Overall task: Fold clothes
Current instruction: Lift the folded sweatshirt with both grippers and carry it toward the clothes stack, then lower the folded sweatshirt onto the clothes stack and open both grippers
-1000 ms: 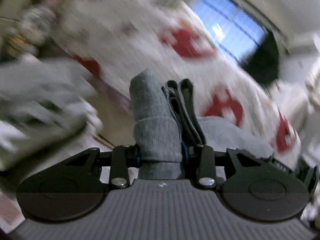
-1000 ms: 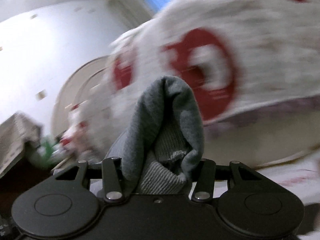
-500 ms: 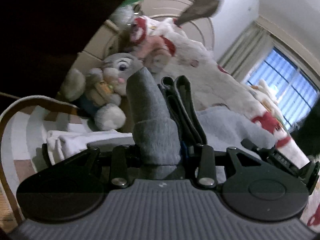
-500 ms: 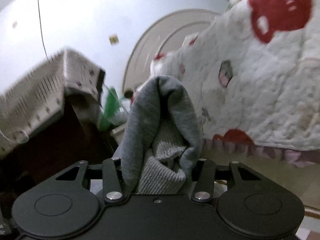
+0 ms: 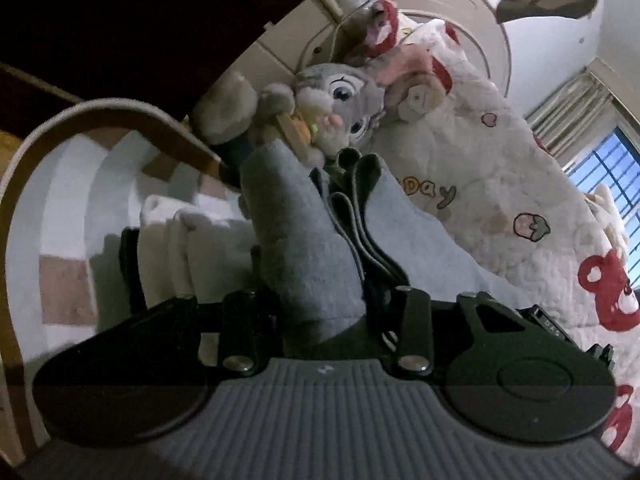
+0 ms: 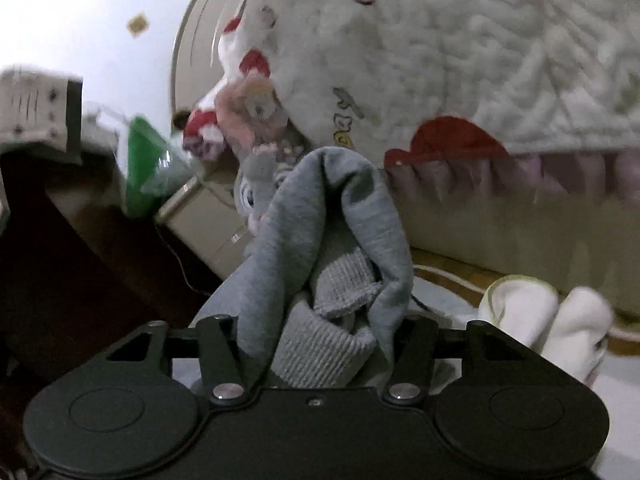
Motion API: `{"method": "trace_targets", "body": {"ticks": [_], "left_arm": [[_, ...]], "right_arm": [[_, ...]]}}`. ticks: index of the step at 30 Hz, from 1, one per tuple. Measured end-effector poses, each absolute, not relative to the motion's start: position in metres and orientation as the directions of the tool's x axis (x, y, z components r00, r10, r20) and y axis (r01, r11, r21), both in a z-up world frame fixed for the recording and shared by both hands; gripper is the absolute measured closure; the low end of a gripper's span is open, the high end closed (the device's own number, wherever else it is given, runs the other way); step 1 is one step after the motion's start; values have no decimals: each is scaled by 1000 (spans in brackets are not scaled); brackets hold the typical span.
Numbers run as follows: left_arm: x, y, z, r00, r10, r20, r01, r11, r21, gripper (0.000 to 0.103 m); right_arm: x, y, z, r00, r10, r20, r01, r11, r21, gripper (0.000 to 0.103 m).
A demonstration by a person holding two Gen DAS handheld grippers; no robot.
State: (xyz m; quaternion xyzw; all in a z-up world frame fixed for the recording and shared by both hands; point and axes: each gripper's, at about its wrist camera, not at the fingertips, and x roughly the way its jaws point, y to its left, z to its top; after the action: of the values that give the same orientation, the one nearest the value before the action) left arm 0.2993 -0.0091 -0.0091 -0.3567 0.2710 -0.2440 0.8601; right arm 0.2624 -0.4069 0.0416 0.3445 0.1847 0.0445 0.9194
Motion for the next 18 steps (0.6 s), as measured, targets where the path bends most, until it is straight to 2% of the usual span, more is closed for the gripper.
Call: {"method": "trace_targets", "body": {"ticks": [4, 8, 10, 11, 13, 14, 15, 16, 17, 18], "left_arm": [[303, -9, -13, 741, -601, -300, 214, 634, -743, 62], [302, -10, -3, 753, -565, -339, 219, 699, -680, 46], [289, -8, 15, 797, -496, -344, 218, 768, -602, 46], [281, -5, 25, 831, -452, -324, 213, 797, -565, 49], [261, 6, 47, 901, -371, -227, 213, 831, -513, 48], [253, 9, 56, 905, -387, -178, 254, 825, -506, 49], [247, 8, 64, 895, -423, -144, 304, 812, -498, 49], [244, 4, 70, 867, -481, -130, 365, 791, -491, 49], [241, -4, 74, 837, -530, -133, 417, 776, -473, 50], [240, -17, 75, 806, -570, -157, 459, 770, -443, 49]], "right_arm": [[260, -403, 44, 927, 205, -315, 51, 761, 646, 42], [266, -420, 44, 914, 185, -362, 106, 751, 652, 25], [259, -423, 57, 911, 132, -390, 149, 778, 610, 22], [247, -419, 69, 925, 56, -376, 177, 811, 558, 22], [220, -410, 92, 951, -61, -305, 204, 862, 465, 20], [207, -404, 103, 962, -97, -254, 201, 883, 424, 22], [202, -399, 111, 972, -73, -224, 157, 910, 384, 26], [202, -390, 117, 972, -64, -226, 135, 941, 311, 38], [203, -381, 123, 972, -56, -229, 111, 966, 235, 42], [204, -372, 129, 971, -48, -233, 87, 983, 160, 41]]}}
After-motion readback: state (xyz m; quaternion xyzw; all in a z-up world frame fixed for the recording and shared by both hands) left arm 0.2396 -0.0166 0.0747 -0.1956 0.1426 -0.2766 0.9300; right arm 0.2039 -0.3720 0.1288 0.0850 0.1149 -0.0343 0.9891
